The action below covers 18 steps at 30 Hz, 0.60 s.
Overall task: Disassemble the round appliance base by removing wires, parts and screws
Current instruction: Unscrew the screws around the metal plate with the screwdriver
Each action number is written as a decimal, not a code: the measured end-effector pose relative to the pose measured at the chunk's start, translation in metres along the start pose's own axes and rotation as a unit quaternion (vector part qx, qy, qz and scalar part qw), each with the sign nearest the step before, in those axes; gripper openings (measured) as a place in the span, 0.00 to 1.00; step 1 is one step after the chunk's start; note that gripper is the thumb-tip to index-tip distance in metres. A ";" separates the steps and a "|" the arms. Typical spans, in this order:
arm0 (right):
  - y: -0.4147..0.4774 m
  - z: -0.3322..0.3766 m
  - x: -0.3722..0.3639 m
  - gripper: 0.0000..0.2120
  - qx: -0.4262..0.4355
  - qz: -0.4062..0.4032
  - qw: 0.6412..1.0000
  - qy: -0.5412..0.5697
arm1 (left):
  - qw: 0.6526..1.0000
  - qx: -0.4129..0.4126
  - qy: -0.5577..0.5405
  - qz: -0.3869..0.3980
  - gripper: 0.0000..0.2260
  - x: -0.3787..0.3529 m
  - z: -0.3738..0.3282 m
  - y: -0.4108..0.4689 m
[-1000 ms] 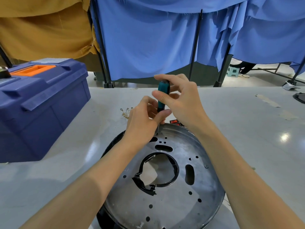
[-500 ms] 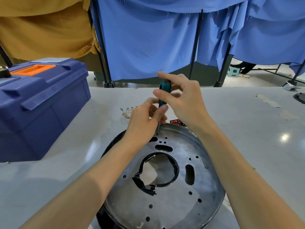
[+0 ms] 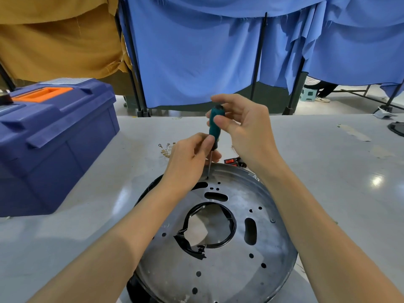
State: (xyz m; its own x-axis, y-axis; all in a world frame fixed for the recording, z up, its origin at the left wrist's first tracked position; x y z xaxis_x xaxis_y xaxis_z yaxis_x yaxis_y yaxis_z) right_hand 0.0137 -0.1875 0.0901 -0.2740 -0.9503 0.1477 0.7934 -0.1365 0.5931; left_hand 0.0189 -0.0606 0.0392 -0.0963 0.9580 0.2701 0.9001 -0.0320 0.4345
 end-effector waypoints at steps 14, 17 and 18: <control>-0.002 0.001 -0.001 0.17 -0.005 0.020 1.000 0.013 | 0.999 -0.011 0.035 0.024 0.10 -0.002 0.000 0.000; -0.004 0.002 -0.004 0.14 0.012 0.033 0.999 -0.011 | 1.000 -0.007 0.020 0.003 0.05 -0.001 0.001 0.002; -0.004 0.002 -0.005 0.15 0.017 0.039 0.999 -0.031 | 1.000 -0.004 0.023 -0.008 0.09 0.000 0.001 0.002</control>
State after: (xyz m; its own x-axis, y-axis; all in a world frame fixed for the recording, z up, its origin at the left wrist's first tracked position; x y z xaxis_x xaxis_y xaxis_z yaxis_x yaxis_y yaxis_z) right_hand 0.0105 -0.1821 0.0882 -0.2459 -0.9387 0.2417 0.7950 -0.0527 0.6043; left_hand 0.0210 -0.0603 0.0391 -0.1308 0.9445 0.3014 0.8951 -0.0182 0.4454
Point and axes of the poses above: each hand's wrist, its own y-axis towards the middle knuckle, its own x-axis out of the back of the hand, z = x × y, the point moved 3 cm from there along y, towards the middle knuckle, and after that the axes turned 6 degrees about -z, right-handed, at the moved point
